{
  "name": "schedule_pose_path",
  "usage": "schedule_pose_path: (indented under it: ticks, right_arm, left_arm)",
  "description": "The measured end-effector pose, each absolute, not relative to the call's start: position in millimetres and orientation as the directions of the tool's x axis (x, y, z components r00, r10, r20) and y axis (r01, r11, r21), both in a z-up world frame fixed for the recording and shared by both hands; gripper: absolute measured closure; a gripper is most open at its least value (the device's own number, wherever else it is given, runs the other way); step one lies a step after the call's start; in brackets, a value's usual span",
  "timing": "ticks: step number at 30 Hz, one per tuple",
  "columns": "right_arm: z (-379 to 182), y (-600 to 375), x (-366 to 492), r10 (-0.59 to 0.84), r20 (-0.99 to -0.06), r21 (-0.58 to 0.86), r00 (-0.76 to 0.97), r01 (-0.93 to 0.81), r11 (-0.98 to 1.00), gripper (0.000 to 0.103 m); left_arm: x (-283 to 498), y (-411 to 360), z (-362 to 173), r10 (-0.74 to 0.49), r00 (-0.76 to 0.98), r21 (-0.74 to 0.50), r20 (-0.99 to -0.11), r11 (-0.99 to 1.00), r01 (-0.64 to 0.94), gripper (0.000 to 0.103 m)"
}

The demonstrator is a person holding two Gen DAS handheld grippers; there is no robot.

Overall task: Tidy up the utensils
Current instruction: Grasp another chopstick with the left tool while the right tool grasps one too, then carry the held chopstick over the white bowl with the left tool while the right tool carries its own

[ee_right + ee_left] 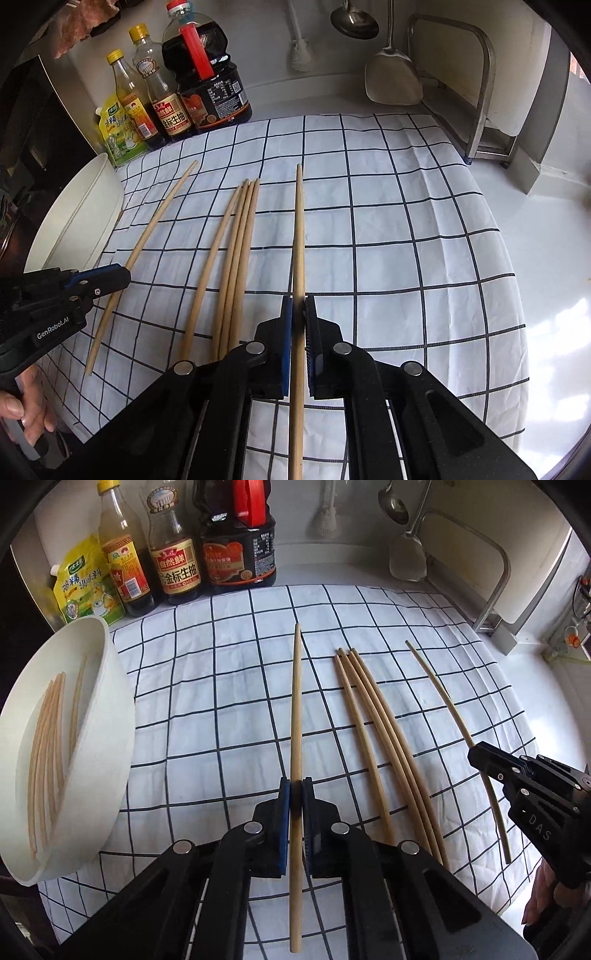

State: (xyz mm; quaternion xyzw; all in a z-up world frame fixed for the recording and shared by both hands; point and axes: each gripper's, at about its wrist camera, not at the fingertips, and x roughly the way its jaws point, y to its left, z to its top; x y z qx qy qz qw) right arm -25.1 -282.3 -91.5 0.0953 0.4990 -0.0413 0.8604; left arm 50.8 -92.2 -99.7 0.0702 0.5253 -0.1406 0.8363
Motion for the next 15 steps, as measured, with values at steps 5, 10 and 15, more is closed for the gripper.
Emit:
schedule_pose_path:
  ticks: [5, 10, 15]
  right_arm:
    - [-68, -267, -23, 0.041, -0.849, 0.157, 0.527, 0.176, 0.972, 0.097]
    - [-39, -239, -9, 0.055, -0.82, 0.169, 0.57, 0.149, 0.974, 0.097]
    - [-15, -204, 15, 0.074, -0.794, 0.171, 0.603, 0.105, 0.98, 0.097]
  left_arm:
    - [51, -74, -72, -0.187, 0.443, -0.041, -0.877, 0.947, 0.319, 0.096]
    - [57, -47, -40, -0.215, 0.491, -0.057, -0.844, 0.947, 0.316, 0.096]
    - [64, -12, -11, -0.241, 0.541, -0.084, -0.805, 0.951, 0.299, 0.096]
